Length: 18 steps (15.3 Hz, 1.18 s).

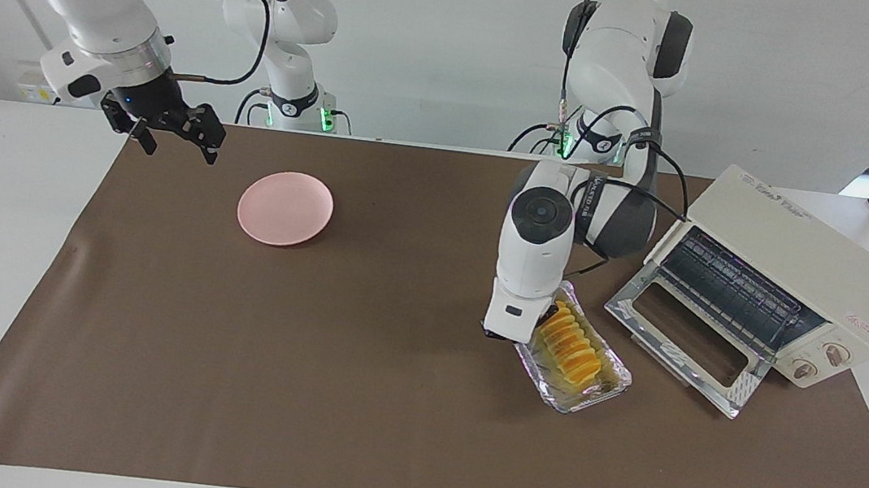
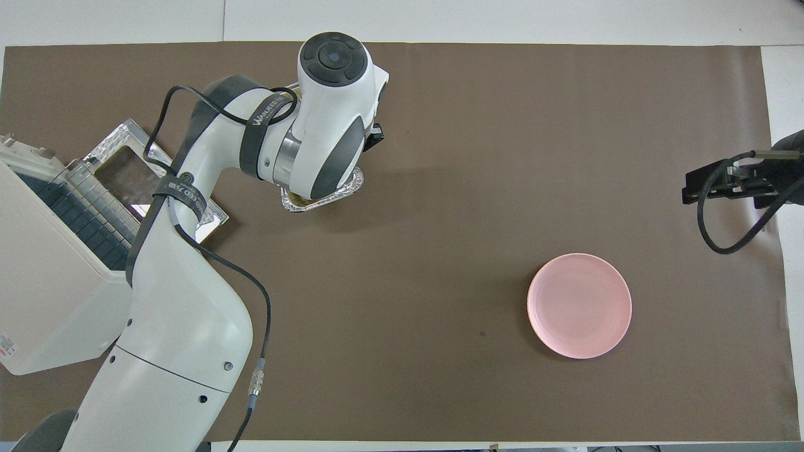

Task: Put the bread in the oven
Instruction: 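Carry the foil tray with the left gripper to the oven opening, then push the foil tray into the toaster oven with the left gripper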

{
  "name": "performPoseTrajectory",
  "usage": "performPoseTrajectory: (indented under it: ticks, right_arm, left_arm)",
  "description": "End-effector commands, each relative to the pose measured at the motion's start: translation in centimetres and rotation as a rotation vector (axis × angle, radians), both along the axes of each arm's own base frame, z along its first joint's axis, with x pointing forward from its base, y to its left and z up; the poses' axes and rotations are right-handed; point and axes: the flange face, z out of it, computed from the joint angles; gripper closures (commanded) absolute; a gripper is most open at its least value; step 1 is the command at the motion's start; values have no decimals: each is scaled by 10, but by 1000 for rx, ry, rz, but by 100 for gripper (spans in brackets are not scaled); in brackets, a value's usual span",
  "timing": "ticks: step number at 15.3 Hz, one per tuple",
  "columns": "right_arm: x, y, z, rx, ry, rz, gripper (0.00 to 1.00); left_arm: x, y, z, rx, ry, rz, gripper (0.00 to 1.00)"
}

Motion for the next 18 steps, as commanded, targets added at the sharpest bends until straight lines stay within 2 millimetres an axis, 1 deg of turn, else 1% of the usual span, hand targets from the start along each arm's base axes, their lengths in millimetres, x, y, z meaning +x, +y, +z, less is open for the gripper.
performPoseTrajectory:
  ticks: [1, 2, 4, 5, 6, 8, 10, 11, 13, 14, 15, 16, 17, 18]
  right_arm:
    - [-3, -2, 4, -10, 3, 17, 0]
    - [-3, -2, 4, -10, 3, 17, 0]
    - [-3, -2, 4, -10, 3, 17, 0]
    - [-4, -2, 4, -10, 5, 17, 0]
    - [-3, -2, 4, -10, 3, 17, 0]
    - [-3, -2, 4, -10, 3, 17, 0]
    - [-3, -2, 4, -10, 3, 17, 0]
    - [-3, -2, 4, -10, 3, 17, 0]
    - [-3, -2, 4, -10, 3, 17, 0]
    - [-4, -2, 4, -10, 5, 17, 0]
    - [-3, -2, 4, -10, 3, 17, 0]
    - [-3, -2, 4, -10, 3, 17, 0]
    - [-3, -2, 4, -10, 3, 17, 0]
    - [-3, -2, 4, -10, 3, 17, 0]
  left_arm:
    - [9, 36, 8, 39, 28, 85, 100]
    - [12, 49, 8, 59, 36, 108, 100]
    - [23, 98, 7, 91, 82, 181, 100]
    - [26, 117, 5, 98, 105, 208, 100]
    - [28, 126, 5, 96, 109, 220, 100]
    - [32, 154, 0, 90, 132, 258, 100]
    - [30, 182, 4, 66, 150, 302, 100]
    - [29, 197, 9, 55, 153, 324, 100]
    - [19, 232, 21, 30, 164, 377, 100]
    - [11, 246, 24, 19, 175, 391, 100]
    - [5, 268, 30, -1, 172, 413, 100]
    - [1, 281, 32, -15, 161, 427, 100]
    - [-6, 289, 30, -28, 155, 436, 100]
    - [-13, 294, 25, -38, 148, 433, 100]
